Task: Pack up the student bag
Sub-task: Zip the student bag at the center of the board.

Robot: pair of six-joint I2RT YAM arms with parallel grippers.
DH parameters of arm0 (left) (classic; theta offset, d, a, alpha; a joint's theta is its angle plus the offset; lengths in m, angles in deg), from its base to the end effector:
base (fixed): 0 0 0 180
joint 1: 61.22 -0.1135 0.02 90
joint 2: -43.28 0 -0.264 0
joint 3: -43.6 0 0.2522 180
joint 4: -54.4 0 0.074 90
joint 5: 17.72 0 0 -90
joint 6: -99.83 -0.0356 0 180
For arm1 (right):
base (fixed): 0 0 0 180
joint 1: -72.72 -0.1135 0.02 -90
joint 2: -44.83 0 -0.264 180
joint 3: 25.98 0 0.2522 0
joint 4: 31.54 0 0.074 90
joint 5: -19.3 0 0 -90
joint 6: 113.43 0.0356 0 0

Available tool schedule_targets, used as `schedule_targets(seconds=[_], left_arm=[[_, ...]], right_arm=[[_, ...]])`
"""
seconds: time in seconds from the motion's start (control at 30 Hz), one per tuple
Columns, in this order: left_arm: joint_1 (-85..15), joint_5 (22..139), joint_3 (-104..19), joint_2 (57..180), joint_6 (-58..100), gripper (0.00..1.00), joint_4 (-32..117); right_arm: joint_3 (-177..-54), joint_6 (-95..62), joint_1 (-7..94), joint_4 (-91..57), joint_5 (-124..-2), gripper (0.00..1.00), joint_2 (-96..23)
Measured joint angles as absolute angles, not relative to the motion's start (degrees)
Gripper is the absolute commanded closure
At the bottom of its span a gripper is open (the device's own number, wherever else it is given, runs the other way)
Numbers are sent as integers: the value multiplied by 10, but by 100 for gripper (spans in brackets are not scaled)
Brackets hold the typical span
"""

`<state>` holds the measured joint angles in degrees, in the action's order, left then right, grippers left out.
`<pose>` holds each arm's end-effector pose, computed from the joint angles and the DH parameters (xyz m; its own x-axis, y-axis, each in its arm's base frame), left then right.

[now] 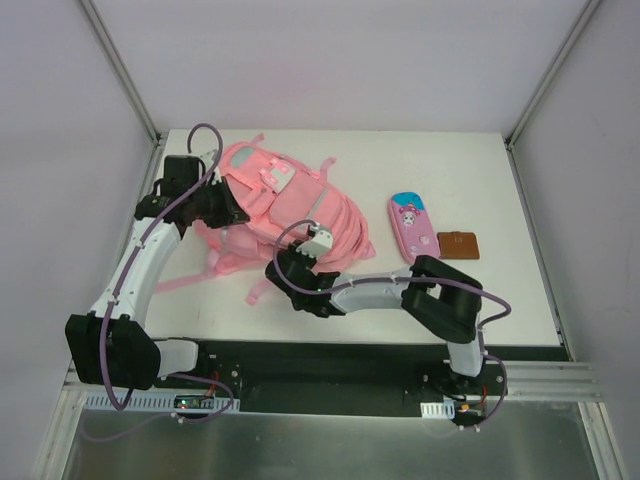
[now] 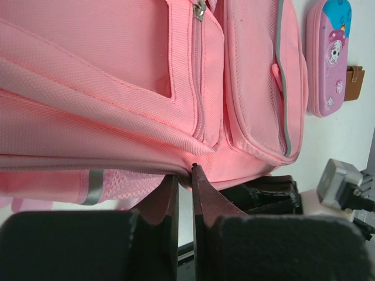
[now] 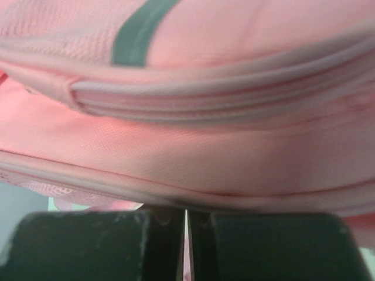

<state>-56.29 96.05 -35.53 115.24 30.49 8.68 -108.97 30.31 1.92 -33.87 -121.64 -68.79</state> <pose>0.2696 -0.0377 0.3296 -0.7195 -0.2620 -0.6431 0.1484 0.8467 -0.5110 0.1668 0.3948 0.1812 -0.3908 0.4229 -0.8176 -0.0933 0.8654 0.4922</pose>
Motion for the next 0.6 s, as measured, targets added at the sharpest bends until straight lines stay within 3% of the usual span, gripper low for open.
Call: schedule_targets(seconds=[0.37, 0.4, 0.5, 0.6], left_arm=[[-563, 960, -324, 1152, 311, 100, 100], [-564, 960, -318, 1152, 313, 100, 102], [-564, 959, -309, 1152, 315, 100, 104], [-564, 960, -309, 1152, 319, 100, 109]], right_arm=[[-922, 284, 64, -390, -1048, 99, -533], [-918, 283, 66, -391, -1037, 91, -531], [-914, 277, 66, -393, -1014, 53, -531], [-928, 256, 63, -391, -1004, 45, -536]])
